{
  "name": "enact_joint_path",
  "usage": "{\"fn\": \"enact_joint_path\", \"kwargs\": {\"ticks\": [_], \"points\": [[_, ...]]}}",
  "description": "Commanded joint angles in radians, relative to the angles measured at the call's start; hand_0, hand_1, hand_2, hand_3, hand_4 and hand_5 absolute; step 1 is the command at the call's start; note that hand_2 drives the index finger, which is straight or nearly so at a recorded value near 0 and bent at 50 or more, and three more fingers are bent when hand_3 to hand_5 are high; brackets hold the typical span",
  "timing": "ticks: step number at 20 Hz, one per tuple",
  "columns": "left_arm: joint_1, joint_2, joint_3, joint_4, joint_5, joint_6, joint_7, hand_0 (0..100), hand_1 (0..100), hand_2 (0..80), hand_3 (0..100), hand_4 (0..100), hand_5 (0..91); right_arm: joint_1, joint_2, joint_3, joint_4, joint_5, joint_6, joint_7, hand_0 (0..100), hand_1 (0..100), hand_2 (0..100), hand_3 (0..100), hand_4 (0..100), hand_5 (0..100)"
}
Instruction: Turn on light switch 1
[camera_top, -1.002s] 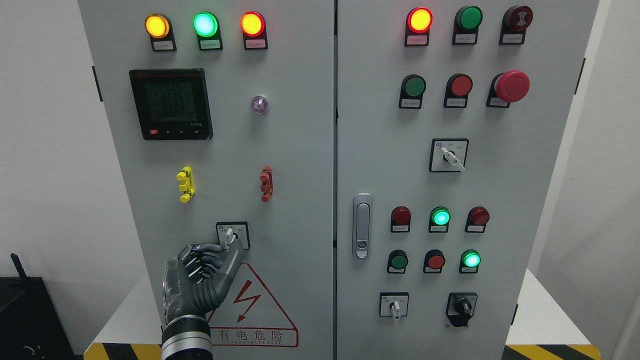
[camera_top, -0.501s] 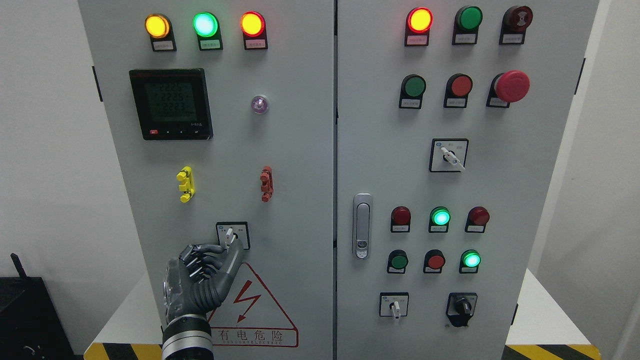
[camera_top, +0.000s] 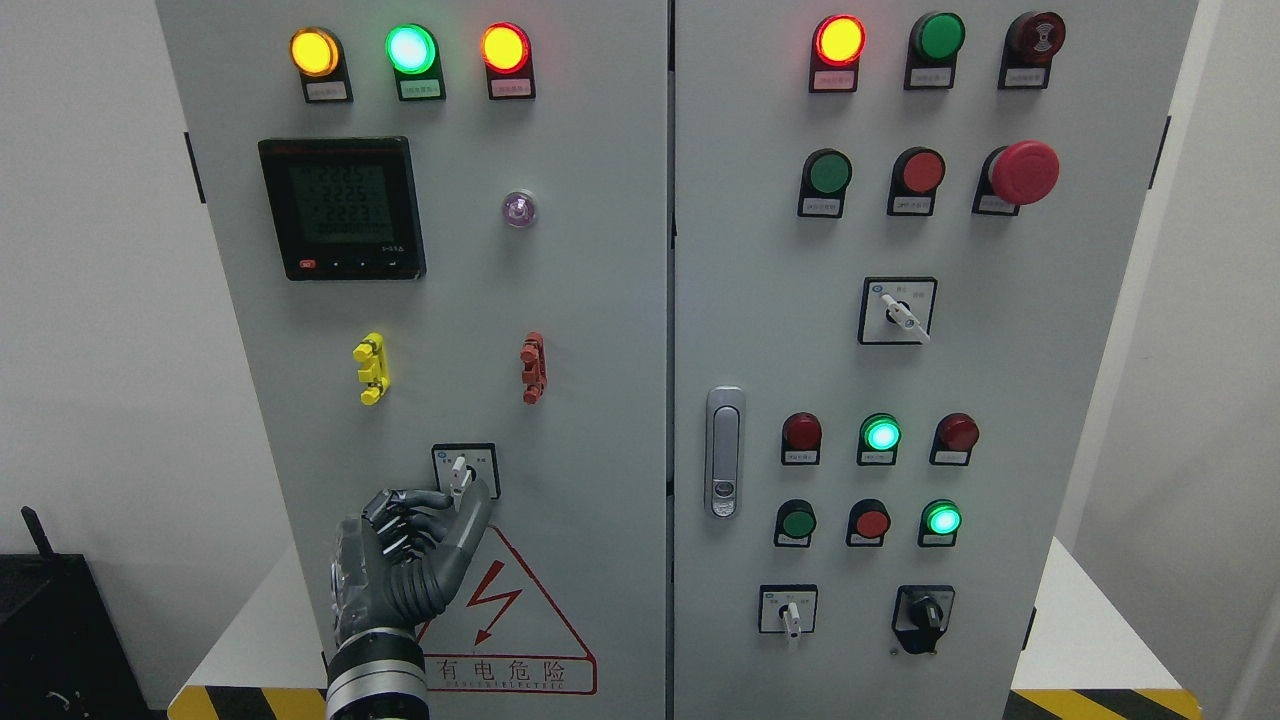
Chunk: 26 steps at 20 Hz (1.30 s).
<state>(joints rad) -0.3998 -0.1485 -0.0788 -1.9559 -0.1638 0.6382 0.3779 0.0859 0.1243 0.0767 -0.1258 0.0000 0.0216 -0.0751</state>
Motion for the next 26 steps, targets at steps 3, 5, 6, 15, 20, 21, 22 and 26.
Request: {"fn": "enact_joint_path", "kwargs": {"ticks": [3, 5, 6, 15, 20, 21, 22, 26], "points": [[-0.022, -0.002, 0.002, 0.0, -0.005, 0.046, -0.002, 12, 69, 59.2, 87, 93, 85.0, 0.0, 0.0, 0.0, 0.0, -0.025, 0.0, 0.0, 0, 0, 0, 0, 0, 0], [-0.024, -0.002, 0.002, 0.002, -0.005, 0.048, -0.002, 13, 69, 59.6, 87, 93, 85.2, 0.0, 0.0, 0.0, 0.0, -0.025, 0.0, 0.0, 0, 0, 0, 0, 0, 0], [-0.027, -0.002, 0.001, 0.002, -0.005, 0.048, -0.002, 13, 69, 59.6, 88, 93, 85.2, 0.0, 0.0, 0.0, 0.0, -0.025, 0.0, 0.0, 0, 0, 0, 0, 0, 0], [-0.03, -0.002, 0.001, 0.002, -0.006, 0.058, -0.001, 15, 69, 60.0, 88, 93, 85.5, 0.0, 0.0, 0.0, 0.0, -0.025, 0.0, 0.0, 0, 0, 0, 0, 0, 0], [-0.028, -0.002, 0.001, 0.002, -0.017, 0.061, -0.002, 17, 68, 60.6, 89, 94, 85.9, 0.0, 0.0, 0.0, 0.0, -0.025, 0.0, 0.0, 0, 0, 0, 0, 0, 0], [-0.03, -0.002, 0.001, 0.002, -0.017, 0.061, -0.002, 17, 68, 60.6, 89, 94, 85.9, 0.0, 0.0, 0.0, 0.0, -0.025, 0.0, 0.0, 0, 0, 0, 0, 0, 0], [-0.028, -0.002, 0.001, 0.002, -0.017, 0.061, -0.002, 18, 68, 60.9, 89, 94, 85.9, 0.0, 0.0, 0.0, 0.0, -0.025, 0.0, 0.0, 0, 0, 0, 0, 0, 0], [-0.028, -0.002, -0.001, 0.002, -0.025, 0.063, -0.002, 19, 67, 61.4, 89, 95, 86.1, 0.0, 0.0, 0.0, 0.0, -0.025, 0.0, 0.0, 0, 0, 0, 0, 0, 0]]}}
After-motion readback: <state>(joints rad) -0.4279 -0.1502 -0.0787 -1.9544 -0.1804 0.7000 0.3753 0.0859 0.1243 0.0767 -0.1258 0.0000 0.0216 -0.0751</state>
